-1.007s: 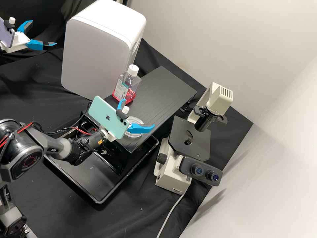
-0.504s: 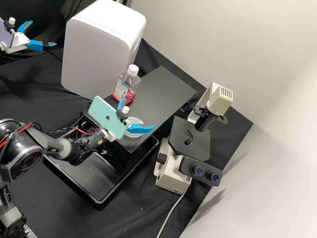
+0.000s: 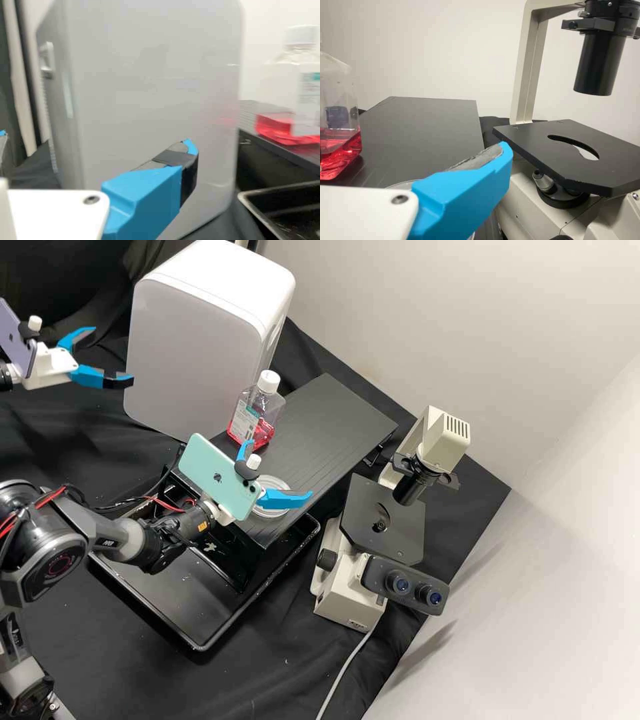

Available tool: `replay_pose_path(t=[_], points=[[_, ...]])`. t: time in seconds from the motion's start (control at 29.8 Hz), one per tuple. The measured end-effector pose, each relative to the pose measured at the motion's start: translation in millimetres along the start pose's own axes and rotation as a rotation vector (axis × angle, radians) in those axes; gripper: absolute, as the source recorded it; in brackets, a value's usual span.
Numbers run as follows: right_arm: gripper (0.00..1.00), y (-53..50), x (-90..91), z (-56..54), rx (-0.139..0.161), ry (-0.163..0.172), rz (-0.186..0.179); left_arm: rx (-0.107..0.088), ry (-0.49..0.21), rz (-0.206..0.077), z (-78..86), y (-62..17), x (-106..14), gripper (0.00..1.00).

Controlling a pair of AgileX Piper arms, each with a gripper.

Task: Remove the lid from the petri dish

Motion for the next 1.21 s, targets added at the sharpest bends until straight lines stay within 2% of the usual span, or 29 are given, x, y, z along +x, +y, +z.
replay_pose_path(t=[0.1,0.13,0.27,0.34,0.37,0.44,0.57,0.74,0.97,1.07,1.21], points=[[1.0,0.0,0.0,0.0,0.0,0.0,0.0,0.005,-0.021,-0.034,5.0,-10.8,-5.1,1.0],[1.0,0.0,0.0,0.0,0.0,0.0,0.0,0.004,-0.035,-0.058,7.3,-16.3,-7.5,1.0],[1.0,0.0,0.0,0.0,0.0,0.0,0.0,-0.018,-0.082,-0.099,14.2,-24.3,-13.1,1.0],[1.0,0.0,0.0,0.0,0.0,0.0,0.0,-0.027,-0.107,-0.118,17.4,-27.7,-16.4,1.0],[1.0,0.0,0.0,0.0,0.0,0.0,0.0,-0.024,-0.123,-0.125,19.4,-28.7,-17.5,1.0],[1.0,0.0,0.0,0.0,0.0,0.0,0.0,-0.036,-0.146,-0.131,22.7,-29.4,-18.1,1.0],[1.0,0.0,0.0,0.0,0.0,0.0,0.0,-0.044,-0.173,-0.151,25.3,-33.1,-18.4,1.0],[1.0,0.0,0.0,0.0,0.0,0.0,0.0,-0.024,-0.217,-0.177,27.9,-38.6,-17.4,1.0],[1.0,0.0,0.0,0.0,0.0,0.0,0.0,-0.002,-0.249,-0.195,30.7,-47.6,-4.7,1.0],[1.0,0.0,0.0,0.0,0.0,0.0,0.0,0.0,-0.246,-0.208,30.0,-52.2,-2.8,1.0],[1.0,0.0,0.0,0.0,0.0,0.0,0.0,0.001,-0.253,-0.214,31.7,-53.9,-3.3,1.0]])
